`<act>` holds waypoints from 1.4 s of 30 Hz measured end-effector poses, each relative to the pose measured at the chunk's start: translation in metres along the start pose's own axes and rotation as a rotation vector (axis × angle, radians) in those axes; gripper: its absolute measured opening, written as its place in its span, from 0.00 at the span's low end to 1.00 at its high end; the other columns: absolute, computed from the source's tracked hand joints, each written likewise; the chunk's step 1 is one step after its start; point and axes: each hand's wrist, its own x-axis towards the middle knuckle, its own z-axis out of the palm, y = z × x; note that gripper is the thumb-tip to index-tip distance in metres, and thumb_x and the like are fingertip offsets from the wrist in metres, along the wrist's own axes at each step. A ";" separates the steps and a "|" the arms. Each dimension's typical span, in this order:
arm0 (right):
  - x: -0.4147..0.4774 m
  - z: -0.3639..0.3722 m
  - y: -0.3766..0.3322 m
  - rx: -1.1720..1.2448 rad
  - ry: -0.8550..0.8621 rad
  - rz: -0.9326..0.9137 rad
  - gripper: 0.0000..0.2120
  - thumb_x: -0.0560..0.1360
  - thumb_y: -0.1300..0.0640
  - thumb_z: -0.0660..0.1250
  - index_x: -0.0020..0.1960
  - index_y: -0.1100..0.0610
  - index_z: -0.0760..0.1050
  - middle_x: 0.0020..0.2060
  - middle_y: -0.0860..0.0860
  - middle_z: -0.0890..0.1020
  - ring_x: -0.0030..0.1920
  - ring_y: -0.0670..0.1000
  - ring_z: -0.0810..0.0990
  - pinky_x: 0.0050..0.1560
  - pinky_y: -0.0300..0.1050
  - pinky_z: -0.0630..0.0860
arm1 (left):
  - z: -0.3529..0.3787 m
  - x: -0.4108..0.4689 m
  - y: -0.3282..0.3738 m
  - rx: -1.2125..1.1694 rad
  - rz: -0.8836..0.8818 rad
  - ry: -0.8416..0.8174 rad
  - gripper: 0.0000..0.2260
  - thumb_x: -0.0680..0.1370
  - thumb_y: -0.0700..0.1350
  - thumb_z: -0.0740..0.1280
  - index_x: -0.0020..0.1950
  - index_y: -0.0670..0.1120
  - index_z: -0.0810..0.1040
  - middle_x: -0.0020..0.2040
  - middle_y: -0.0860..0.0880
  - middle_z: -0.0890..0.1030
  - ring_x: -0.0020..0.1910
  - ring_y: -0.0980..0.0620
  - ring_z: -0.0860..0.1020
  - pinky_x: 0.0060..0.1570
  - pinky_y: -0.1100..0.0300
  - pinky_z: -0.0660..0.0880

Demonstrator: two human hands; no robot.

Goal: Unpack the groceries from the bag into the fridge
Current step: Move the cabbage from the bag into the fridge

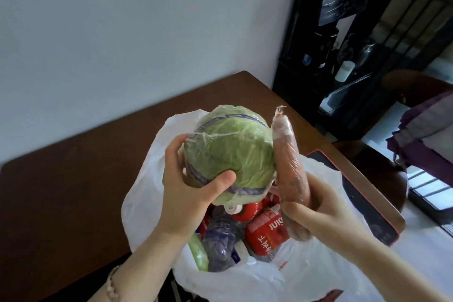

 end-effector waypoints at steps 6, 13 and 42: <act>-0.053 -0.059 -0.044 -0.128 0.322 -0.056 0.11 0.63 0.56 0.73 0.45 0.49 0.79 0.37 0.53 0.85 0.37 0.53 0.84 0.36 0.52 0.82 | 0.046 -0.004 0.032 -0.034 0.154 -0.132 0.33 0.56 0.52 0.73 0.58 0.61 0.65 0.54 0.61 0.76 0.54 0.60 0.78 0.46 0.65 0.78; -0.105 -0.196 -0.003 -0.361 0.684 0.254 0.07 0.69 0.53 0.72 0.36 0.53 0.76 0.21 0.45 0.78 0.22 0.44 0.75 0.21 0.35 0.68 | 0.143 -0.032 0.050 -0.012 0.300 -0.418 0.37 0.54 0.55 0.78 0.59 0.59 0.65 0.55 0.69 0.71 0.57 0.64 0.74 0.48 0.71 0.75; -0.850 -0.511 0.293 -0.231 1.323 1.491 0.14 0.63 0.50 0.71 0.40 0.56 0.70 0.30 0.49 0.73 0.34 0.51 0.77 0.28 0.37 0.68 | 0.828 -0.621 0.045 -0.334 -0.103 -1.555 0.31 0.48 0.53 0.75 0.50 0.64 0.72 0.51 0.58 0.78 0.43 0.65 0.78 0.44 0.59 0.78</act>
